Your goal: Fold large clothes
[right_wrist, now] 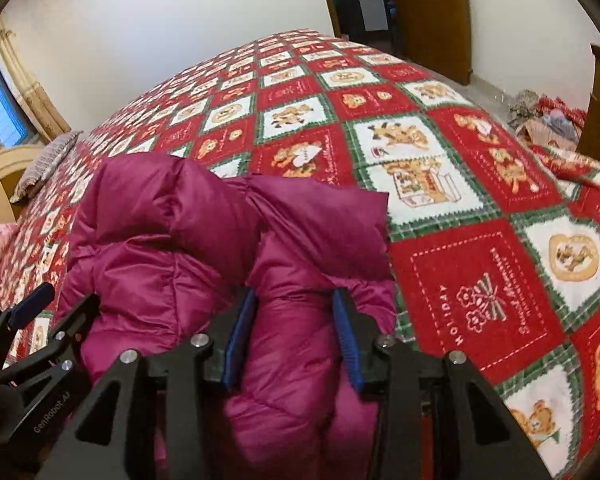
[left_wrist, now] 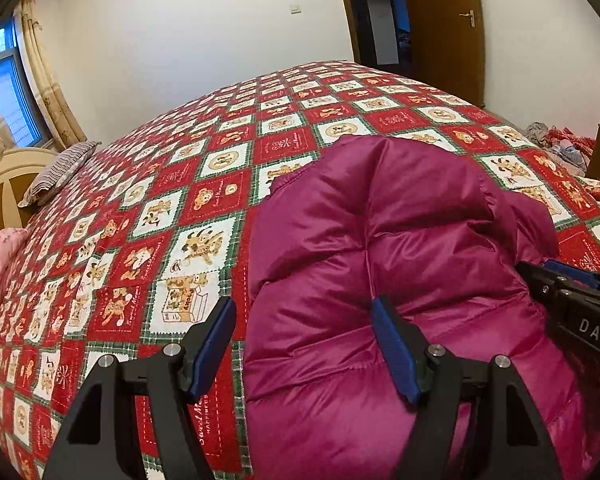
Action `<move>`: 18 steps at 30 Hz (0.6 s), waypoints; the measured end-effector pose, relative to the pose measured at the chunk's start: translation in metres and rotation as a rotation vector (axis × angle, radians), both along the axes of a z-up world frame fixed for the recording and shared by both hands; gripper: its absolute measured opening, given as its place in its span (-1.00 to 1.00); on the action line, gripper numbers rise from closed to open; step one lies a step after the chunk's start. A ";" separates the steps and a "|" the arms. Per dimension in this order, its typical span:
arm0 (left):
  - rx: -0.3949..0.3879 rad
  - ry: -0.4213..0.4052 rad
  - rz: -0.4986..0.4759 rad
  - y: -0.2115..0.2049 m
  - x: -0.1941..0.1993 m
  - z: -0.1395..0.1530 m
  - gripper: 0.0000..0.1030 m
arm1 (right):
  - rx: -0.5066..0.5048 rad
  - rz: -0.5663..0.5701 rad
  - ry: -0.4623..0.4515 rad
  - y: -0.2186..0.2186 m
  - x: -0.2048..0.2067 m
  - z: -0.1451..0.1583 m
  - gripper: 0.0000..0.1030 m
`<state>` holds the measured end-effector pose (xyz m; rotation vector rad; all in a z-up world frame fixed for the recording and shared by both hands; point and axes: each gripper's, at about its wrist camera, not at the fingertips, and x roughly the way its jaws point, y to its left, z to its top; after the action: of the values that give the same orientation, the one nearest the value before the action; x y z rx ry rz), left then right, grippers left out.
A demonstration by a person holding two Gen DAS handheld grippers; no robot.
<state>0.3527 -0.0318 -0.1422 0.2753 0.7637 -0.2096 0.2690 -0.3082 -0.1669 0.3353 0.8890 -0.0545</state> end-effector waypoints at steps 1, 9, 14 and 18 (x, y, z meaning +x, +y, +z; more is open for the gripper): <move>-0.006 0.000 -0.004 0.001 -0.001 0.001 0.38 | -0.006 0.005 -0.006 0.001 -0.001 0.004 -0.12; -0.043 -0.033 -0.051 0.021 -0.018 0.021 0.40 | 0.047 -0.022 -0.216 -0.007 -0.067 0.051 0.56; -0.164 -0.025 -0.040 0.060 -0.026 0.035 0.67 | 0.068 -0.036 -0.193 -0.019 -0.086 0.041 0.57; -0.370 0.079 0.017 0.100 -0.008 0.033 0.70 | 0.139 -0.044 -0.185 -0.033 -0.085 0.032 0.76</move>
<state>0.3444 0.0681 -0.1095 -0.0910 0.7894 -0.3417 0.1837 -0.3416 -0.1350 0.4823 0.7031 -0.0020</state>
